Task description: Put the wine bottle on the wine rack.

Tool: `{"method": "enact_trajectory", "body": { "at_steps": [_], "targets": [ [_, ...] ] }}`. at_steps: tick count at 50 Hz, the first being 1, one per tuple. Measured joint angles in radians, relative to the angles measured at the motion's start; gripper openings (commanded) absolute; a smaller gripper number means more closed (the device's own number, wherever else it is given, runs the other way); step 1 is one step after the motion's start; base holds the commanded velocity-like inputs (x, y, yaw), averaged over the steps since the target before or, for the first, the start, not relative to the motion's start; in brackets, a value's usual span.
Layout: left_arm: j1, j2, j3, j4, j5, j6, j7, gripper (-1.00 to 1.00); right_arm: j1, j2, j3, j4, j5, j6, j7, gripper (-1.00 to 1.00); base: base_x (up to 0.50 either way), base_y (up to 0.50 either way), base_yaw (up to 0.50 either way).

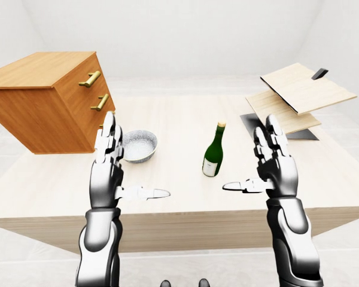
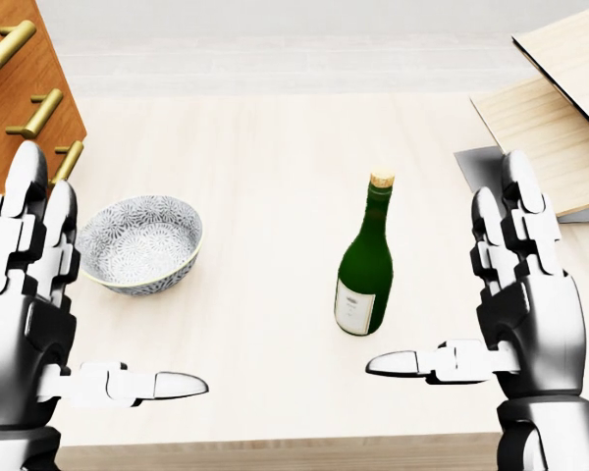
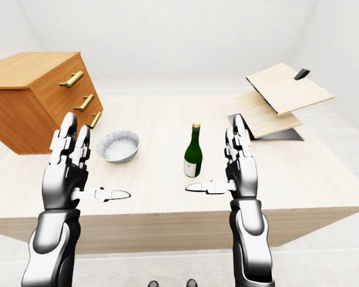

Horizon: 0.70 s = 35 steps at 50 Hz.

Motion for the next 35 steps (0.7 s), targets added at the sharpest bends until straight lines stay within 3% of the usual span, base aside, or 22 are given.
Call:
{"method": "enact_trajectory", "body": {
  "at_steps": [17, 35],
  "targets": [
    [-0.014, -0.004, 0.011, -0.047, -0.011, 0.000, 0.002, 1.00, 0.004, 0.011, 0.016, -0.034, 0.012, 0.000, 0.014, 1.00, -0.27, -0.02, 0.00],
    [-0.026, -0.001, 0.033, -0.040, -0.031, 0.000, 0.014, 1.00, -0.004, 0.015, 0.017, -0.007, 0.029, 0.000, -0.002, 1.00, -0.19, -0.47, 0.00]
  ]
}}
